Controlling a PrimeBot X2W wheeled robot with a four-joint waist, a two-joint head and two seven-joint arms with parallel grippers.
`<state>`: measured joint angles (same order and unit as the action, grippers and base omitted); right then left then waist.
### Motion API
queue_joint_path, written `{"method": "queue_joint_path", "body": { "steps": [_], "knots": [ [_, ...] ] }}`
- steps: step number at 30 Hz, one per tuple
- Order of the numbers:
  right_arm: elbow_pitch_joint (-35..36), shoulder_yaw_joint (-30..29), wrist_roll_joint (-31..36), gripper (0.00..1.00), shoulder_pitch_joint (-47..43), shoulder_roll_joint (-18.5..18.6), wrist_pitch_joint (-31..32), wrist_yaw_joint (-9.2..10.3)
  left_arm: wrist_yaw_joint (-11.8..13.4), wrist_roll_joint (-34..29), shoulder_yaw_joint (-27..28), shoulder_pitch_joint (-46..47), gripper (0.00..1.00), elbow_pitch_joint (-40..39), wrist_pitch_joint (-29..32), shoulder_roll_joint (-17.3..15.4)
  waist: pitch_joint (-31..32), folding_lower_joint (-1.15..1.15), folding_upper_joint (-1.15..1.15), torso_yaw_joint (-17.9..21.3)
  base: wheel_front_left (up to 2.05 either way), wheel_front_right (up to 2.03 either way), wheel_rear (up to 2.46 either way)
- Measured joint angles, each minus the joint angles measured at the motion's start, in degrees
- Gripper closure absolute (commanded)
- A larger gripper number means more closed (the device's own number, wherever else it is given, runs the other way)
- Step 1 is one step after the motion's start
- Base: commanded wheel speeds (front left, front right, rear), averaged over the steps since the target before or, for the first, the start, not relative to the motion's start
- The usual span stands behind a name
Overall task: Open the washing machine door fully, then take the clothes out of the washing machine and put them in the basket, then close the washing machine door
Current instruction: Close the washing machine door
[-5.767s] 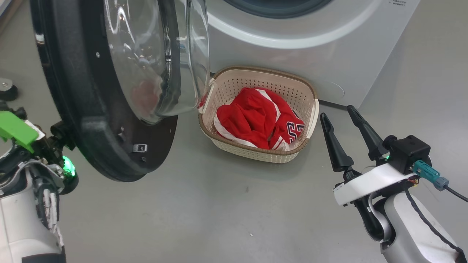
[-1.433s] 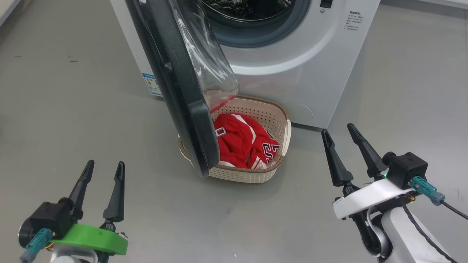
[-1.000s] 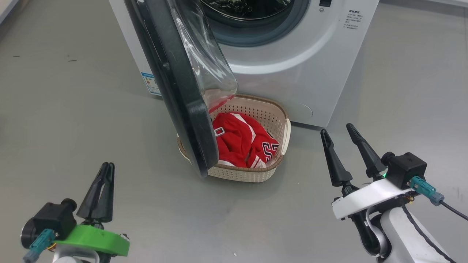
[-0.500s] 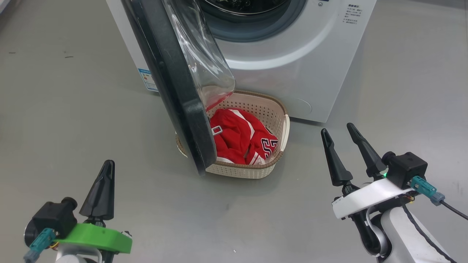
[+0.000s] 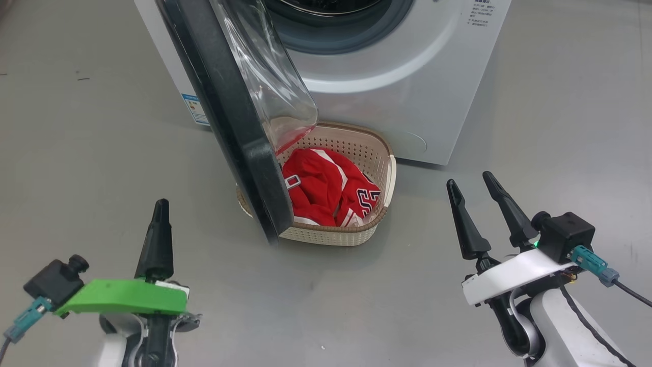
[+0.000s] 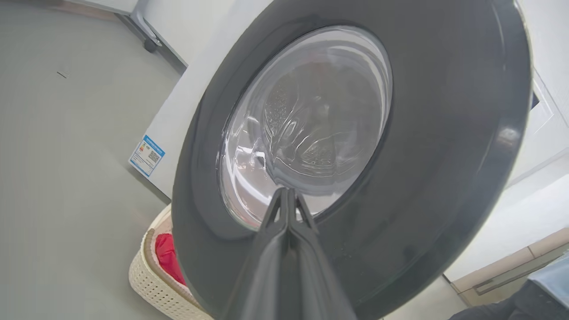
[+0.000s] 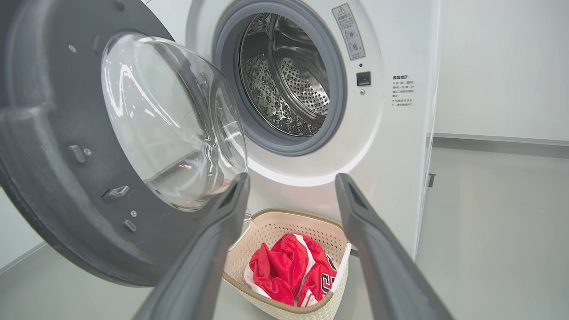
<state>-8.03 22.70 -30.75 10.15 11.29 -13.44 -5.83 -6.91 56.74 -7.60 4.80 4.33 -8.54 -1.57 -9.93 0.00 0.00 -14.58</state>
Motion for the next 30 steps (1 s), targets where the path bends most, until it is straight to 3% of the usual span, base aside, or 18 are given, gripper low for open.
{"method": "queue_joint_path", "body": {
  "steps": [12,14,17,30],
  "knots": [
    [-0.01,-0.08,0.00,0.00,0.02,0.00,-0.07,0.00,0.00,34.95,0.92,3.65,1.00,-5.43,12.68,0.10,-0.61,0.00,0.00,1.16,0.00,0.00,0.00],
    [-0.01,-0.07,0.00,0.00,0.05,0.00,-0.07,0.00,0.04,43.53,0.13,4.05,1.00,-6.97,14.83,-0.07,-0.80,0.00,0.00,1.50,0.00,0.00,0.00],
    [0.01,0.30,0.00,0.00,0.33,-0.08,-0.07,0.00,1.26,51.14,-0.11,4.12,1.00,-8.47,16.30,-0.08,-1.05,0.00,0.00,1.96,0.00,0.00,0.00],
    [0.01,0.46,0.00,0.00,1.46,-0.33,-0.07,0.00,5.93,54.49,0.45,5.24,1.00,-11.32,20.65,-0.37,-2.97,0.00,0.00,5.38,0.00,0.00,0.00]
  ]
}}
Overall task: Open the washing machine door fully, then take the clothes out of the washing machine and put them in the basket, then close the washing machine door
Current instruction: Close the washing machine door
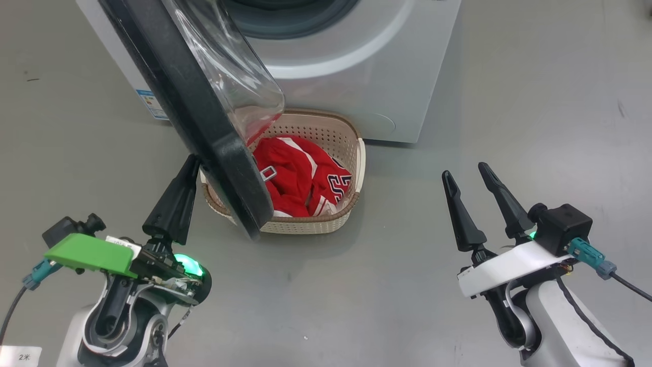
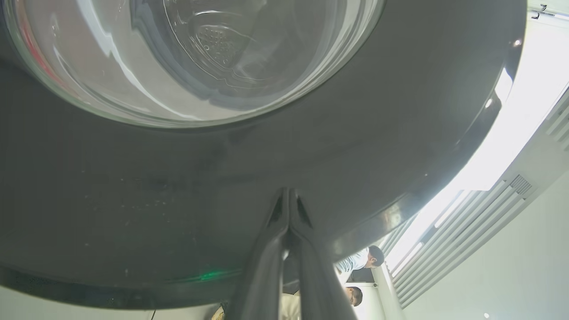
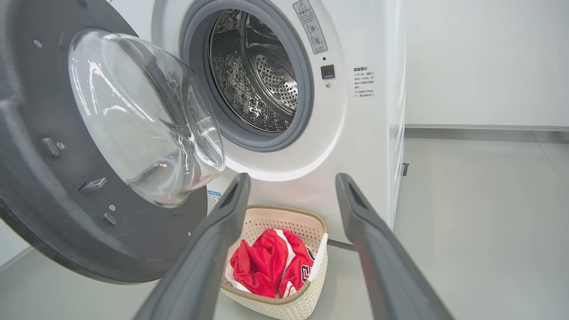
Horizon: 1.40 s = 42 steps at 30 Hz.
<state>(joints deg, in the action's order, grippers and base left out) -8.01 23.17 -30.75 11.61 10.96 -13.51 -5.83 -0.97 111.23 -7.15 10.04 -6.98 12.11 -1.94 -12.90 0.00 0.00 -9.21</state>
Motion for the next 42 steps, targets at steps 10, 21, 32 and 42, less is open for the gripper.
{"method": "queue_joint_path", "body": {
  "steps": [10,21,32,42],
  "knots": [
    [0.18,-0.23,0.00,0.00,1.38,-0.45,-0.01,0.00,1.77,0.44,1.55,0.99,1.00,-1.18,0.15,-0.76,-1.71,0.00,0.00,4.35,0.00,0.00,0.00],
    [0.18,-0.27,0.00,0.00,2.13,-1.65,-0.42,-0.07,3.21,0.19,3.52,3.44,1.00,-2.55,-0.74,-1.42,-3.76,0.00,0.00,10.36,0.00,0.00,0.00],
    [0.04,-0.47,-0.04,0.00,3.19,-2.50,-0.43,-0.09,4.27,-1.53,5.67,6.66,1.00,-2.45,-4.02,-1.74,-6.02,0.00,0.00,16.84,0.00,0.00,0.00],
    [-0.20,-1.11,-0.41,0.00,3.20,-3.34,-0.48,-0.15,5.36,-2.33,7.03,12.00,1.00,-0.64,-7.68,-1.35,-8.20,0.00,0.00,21.77,0.00,0.00,0.00]
  ]
}}
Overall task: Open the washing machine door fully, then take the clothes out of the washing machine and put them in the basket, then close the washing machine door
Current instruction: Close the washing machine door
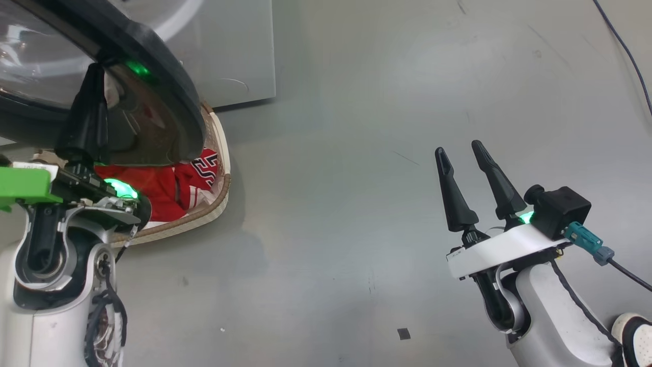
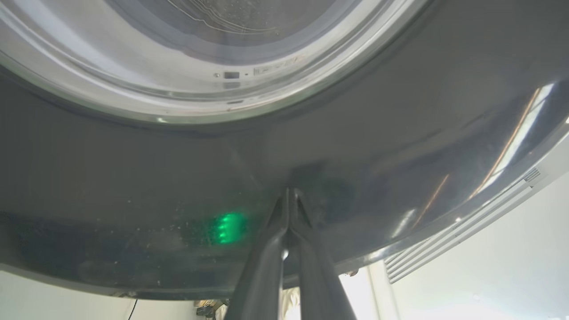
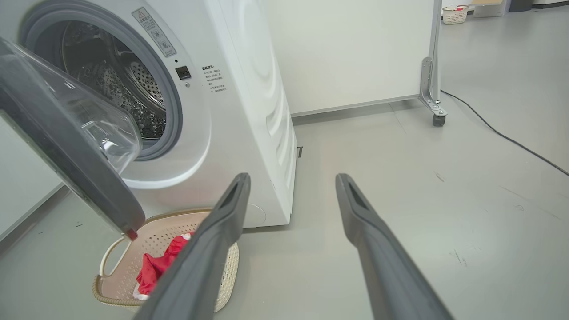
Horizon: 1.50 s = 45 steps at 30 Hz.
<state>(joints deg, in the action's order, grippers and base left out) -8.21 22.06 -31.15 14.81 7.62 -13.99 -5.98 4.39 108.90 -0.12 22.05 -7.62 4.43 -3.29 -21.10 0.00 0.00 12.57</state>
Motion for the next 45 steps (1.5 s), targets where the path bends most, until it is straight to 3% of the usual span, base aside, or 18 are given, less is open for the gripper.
{"method": "queue_joint_path", "body": {
  "steps": [12,21,29,36,45],
  "knots": [
    [-0.20,-2.70,0.00,0.00,0.09,-0.23,-0.02,0.00,0.38,-0.08,-2.29,4.02,1.00,3.38,-0.47,0.43,-1.79,0.00,0.00,1.21,0.00,0.00,0.00],
    [-0.05,-4.81,0.25,0.00,0.18,0.27,-0.21,-0.32,-0.71,-0.48,-5.28,4.22,1.00,7.54,0.65,0.55,-0.56,0.00,0.00,-2.04,0.00,0.00,0.00],
    [-0.37,-4.98,0.81,0.00,0.16,0.67,-0.47,-0.44,-3.74,-5.44,-9.01,-0.50,1.00,10.96,2.00,-0.26,2.19,0.00,0.00,-5.99,0.00,0.00,0.00],
    [-0.94,-5.01,1.12,0.00,-0.63,1.42,-0.47,-0.49,-8.36,-16.62,-9.39,-3.33,1.00,11.72,-1.36,-5.33,5.49,0.00,0.00,-10.57,0.00,0.00,0.00],
    [-1.20,-4.36,1.55,0.00,-2.54,1.49,-0.47,-0.52,-9.38,-32.70,-9.72,-6.33,1.00,12.67,-8.51,-12.07,9.50,0.00,0.00,-15.34,0.00,0.00,0.00]
  ]
}}
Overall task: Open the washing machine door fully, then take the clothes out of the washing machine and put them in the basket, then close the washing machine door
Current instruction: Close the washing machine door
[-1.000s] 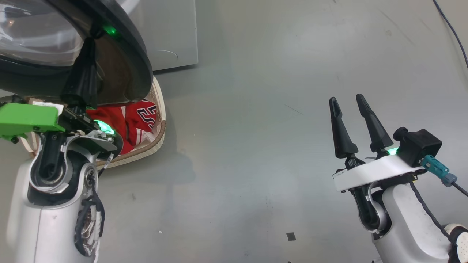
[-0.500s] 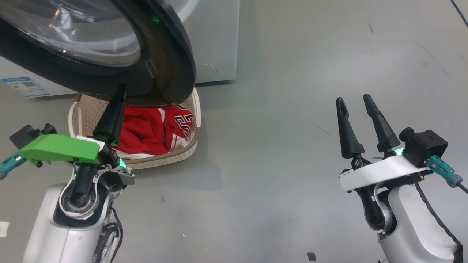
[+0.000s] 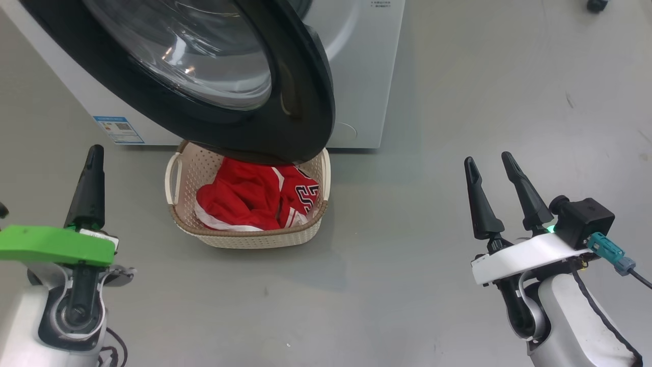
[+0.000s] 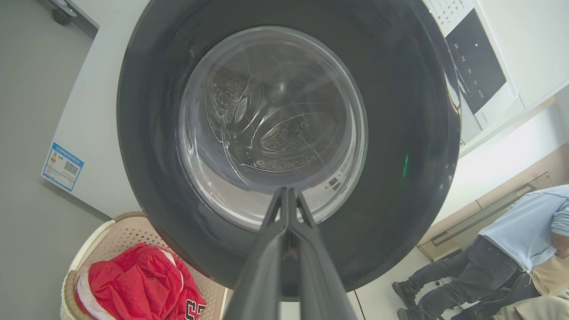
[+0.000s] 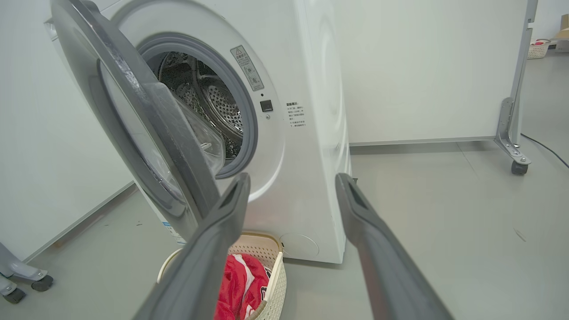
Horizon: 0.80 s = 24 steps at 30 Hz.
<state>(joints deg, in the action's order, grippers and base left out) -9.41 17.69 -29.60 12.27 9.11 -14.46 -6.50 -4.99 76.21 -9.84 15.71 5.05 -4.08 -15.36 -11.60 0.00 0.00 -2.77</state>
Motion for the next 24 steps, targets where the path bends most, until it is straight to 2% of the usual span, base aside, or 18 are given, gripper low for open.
{"method": "queue_joint_path", "body": {
  "steps": [4,10,18,24],
  "knots": [
    [0.02,0.30,0.00,0.00,-0.43,-0.02,0.00,0.00,-0.11,-4.34,-0.70,-1.43,1.00,0.00,-3.30,-0.48,1.68,0.00,0.00,-1.70,0.00,0.00,0.00],
    [0.09,0.55,0.47,0.00,-1.37,0.11,0.00,-0.01,-0.04,-14.27,-1.92,-3.34,1.00,0.15,-8.21,-3.38,3.57,0.00,0.00,-3.81,0.00,0.00,0.00],
    [0.16,1.48,0.48,0.00,-1.45,-0.11,0.00,-0.44,2.29,-24.51,-2.16,-6.61,1.00,0.11,-10.21,-5.31,4.88,0.00,0.00,-4.62,0.00,0.00,0.00],
    [0.32,1.70,0.48,0.00,-2.27,-0.30,0.00,-0.44,4.16,-30.82,-2.98,-8.33,1.00,-0.45,-10.36,-5.35,5.24,0.00,0.00,-4.43,0.00,0.00,0.00]
  ]
}}
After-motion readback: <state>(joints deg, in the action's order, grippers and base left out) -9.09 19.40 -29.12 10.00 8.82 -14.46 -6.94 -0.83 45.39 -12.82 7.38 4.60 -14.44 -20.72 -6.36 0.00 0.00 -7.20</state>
